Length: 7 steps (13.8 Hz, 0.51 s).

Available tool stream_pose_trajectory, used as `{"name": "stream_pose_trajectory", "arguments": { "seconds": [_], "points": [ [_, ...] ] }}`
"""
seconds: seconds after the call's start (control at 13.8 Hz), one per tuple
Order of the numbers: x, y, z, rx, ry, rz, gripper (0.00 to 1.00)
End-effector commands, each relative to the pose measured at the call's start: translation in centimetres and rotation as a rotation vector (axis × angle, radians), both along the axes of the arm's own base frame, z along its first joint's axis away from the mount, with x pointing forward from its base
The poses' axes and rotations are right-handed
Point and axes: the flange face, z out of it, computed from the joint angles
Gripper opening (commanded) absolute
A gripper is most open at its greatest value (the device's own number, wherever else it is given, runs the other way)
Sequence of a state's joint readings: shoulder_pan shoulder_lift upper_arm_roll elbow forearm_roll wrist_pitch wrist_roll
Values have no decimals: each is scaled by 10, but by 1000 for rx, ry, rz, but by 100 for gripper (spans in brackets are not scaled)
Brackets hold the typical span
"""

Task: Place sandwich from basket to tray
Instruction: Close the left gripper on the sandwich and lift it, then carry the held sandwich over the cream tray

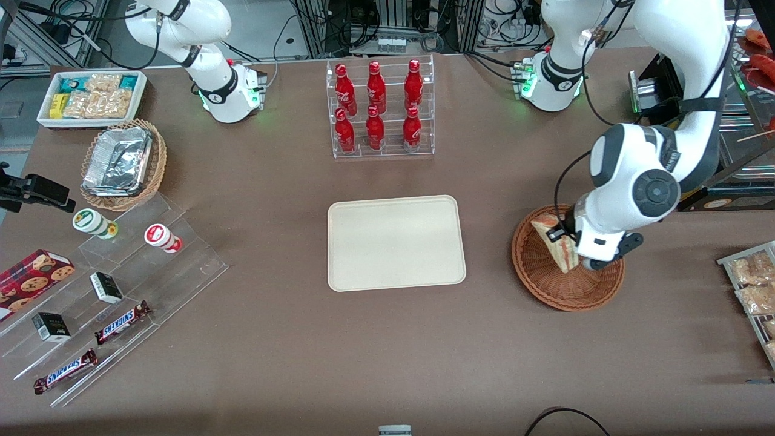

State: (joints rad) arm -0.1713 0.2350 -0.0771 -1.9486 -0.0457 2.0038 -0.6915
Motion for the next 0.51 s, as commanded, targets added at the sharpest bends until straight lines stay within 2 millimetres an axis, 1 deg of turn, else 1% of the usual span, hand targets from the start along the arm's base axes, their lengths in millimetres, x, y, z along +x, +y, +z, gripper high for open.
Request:
{"name": "stream_pose_trajectory", "arguments": {
  "seconds": [0.0,0.15,0.29,0.44],
  "points": [
    [-7,-63,5,13,-4,-107,0],
    [-17,-106,-1,9,-9,-170,0],
    [-25,-161,-9,8,-13,-237,0],
    [-25,-207,-18,0,-22,-280,0]
  ]
}}
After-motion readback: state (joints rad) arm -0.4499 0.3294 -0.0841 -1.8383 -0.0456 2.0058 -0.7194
